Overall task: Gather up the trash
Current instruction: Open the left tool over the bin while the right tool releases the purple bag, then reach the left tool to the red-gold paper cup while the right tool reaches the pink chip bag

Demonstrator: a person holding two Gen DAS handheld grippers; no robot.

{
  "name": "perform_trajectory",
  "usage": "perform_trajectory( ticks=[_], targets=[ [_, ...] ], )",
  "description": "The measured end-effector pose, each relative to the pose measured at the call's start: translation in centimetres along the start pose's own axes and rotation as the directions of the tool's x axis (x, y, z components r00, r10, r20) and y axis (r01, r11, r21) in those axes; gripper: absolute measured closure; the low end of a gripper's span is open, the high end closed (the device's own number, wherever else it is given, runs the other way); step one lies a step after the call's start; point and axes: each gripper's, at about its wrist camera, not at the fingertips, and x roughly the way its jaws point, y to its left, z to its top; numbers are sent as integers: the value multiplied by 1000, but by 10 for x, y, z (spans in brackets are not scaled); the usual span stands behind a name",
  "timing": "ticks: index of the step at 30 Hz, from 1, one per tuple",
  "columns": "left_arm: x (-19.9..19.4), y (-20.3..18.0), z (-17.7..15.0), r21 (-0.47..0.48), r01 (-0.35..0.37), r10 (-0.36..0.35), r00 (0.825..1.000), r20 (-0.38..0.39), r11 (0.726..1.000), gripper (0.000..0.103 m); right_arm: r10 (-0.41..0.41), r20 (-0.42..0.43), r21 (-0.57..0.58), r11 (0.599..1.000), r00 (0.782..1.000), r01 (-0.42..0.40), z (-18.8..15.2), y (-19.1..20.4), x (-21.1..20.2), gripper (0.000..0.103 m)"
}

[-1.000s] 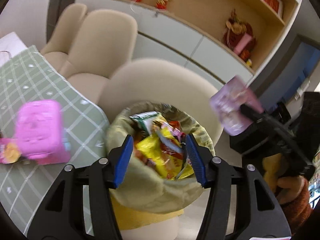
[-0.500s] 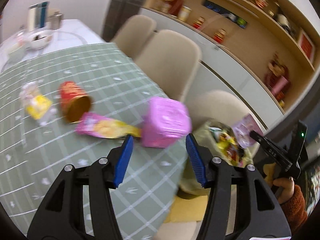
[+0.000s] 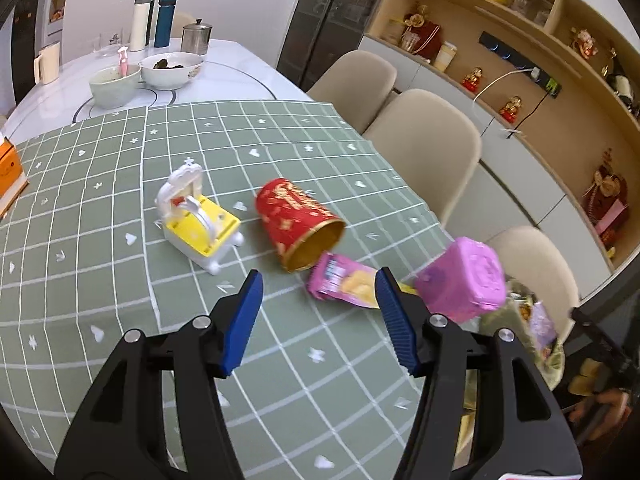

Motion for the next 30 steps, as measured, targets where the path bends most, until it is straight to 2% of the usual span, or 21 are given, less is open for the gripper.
perform_trajectory(
  ticks=[7,14,20,23,27,30],
  targets=[
    [37,9,12,53,-29,31,999,-33,998,48,32,48,0,999,998,-32,-5,31,-25,54],
    [67,1,22,134,-60,65,997,-34,989,48,58,7,-4,998,998,-58,-22,70,-22,54],
    [67,-5,12,100,39,-32,997,-73,994,48,54,-56,-52,997,997,-57,-46,100,-10,54],
    [74,-3,-1,54,80,-72,990,-124,995,48,64,-81,-45,997,995,-68,-54,106,-4,54],
    [92,-3,-10,16,85,-81,980,-181,996,49,60,-98,-50,997,993,-66,-59,109,0,54],
    [89,-4,-9,21,39,-36,988,-149,999,52,70,-114,-47,996,991,-75,-62,109,2,54]
  ],
)
